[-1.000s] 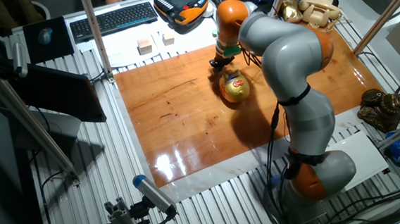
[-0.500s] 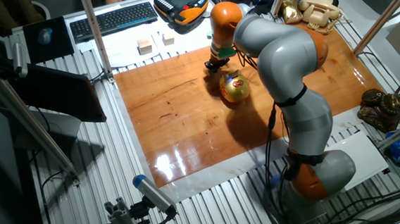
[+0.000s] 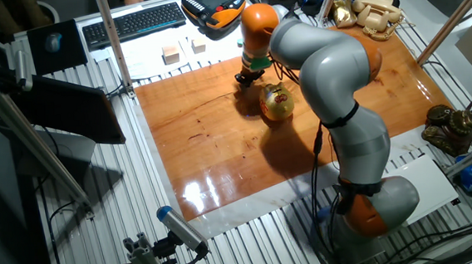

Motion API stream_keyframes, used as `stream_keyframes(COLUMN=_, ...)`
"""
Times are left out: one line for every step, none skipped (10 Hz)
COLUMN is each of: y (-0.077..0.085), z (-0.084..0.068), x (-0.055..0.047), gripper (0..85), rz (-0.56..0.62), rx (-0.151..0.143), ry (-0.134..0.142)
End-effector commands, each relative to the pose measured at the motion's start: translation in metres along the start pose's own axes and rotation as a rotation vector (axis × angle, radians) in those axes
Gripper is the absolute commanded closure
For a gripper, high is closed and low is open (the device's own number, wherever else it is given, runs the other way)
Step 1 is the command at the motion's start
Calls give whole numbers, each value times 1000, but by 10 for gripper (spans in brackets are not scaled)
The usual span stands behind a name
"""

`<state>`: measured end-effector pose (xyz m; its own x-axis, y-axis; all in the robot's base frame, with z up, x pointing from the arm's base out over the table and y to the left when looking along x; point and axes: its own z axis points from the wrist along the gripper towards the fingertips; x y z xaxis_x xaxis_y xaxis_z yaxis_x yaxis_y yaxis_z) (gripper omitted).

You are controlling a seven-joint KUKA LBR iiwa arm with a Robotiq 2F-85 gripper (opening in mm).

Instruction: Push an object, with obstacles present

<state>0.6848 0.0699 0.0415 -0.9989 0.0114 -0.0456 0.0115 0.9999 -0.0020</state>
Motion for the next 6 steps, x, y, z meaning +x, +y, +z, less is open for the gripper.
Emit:
stream_keyframes(y=3, z=-1, x=0, gripper=850, rz=0, rx=-1, ry=1)
stream_keyframes(y=8, z=-1, x=0, gripper=850, rz=2, rx=2, ry=1)
stream_keyframes(y=14, z=-1, x=1, gripper=850, rz=6, rx=2, ry=1)
stream_keyframes(y=20, z=1, x=3, gripper=850, rz=8, rx=8, ry=-1)
stream_keyframes(y=27, z=2, x=5, gripper=850, rz=4, rx=10, ry=-3)
stream_keyframes(y=33, z=3, x=6, gripper=850, rz=-8, rx=14, ry=-1)
